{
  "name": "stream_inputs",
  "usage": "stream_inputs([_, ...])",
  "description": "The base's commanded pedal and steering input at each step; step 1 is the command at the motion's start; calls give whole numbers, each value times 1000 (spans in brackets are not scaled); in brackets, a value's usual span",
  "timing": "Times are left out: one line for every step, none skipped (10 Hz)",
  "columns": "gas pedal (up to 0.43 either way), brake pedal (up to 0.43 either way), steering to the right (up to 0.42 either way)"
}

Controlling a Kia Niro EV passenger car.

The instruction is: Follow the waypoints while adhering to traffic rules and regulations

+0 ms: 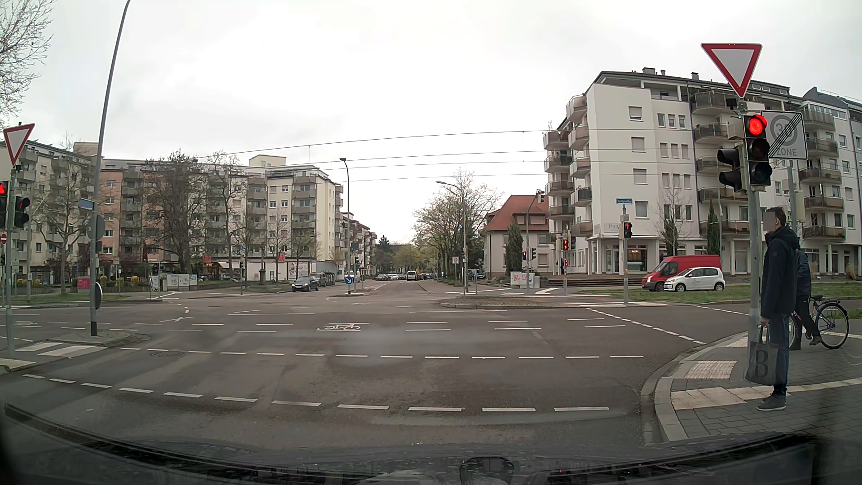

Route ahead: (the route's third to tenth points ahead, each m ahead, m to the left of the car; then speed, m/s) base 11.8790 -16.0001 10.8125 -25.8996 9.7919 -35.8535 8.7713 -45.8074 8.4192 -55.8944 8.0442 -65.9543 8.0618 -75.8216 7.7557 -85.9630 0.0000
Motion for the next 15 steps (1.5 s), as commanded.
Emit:
stream_inputs([0,256,-88])
stream_inputs([0,256,-88])
stream_inputs([0,256,-88])
stream_inputs([0,262,-88])
stream_inputs([0,256,-88])
stream_inputs([0,256,-88])
stream_inputs([0,256,-88])
stream_inputs([0,256,-88])
stream_inputs([0,262,-88])
stream_inputs([0,262,-89])
stream_inputs([0,256,-89])
stream_inputs([0,256,-89])
stream_inputs([0,256,-89])
stream_inputs([0,256,-89])
stream_inputs([0,256,-90])
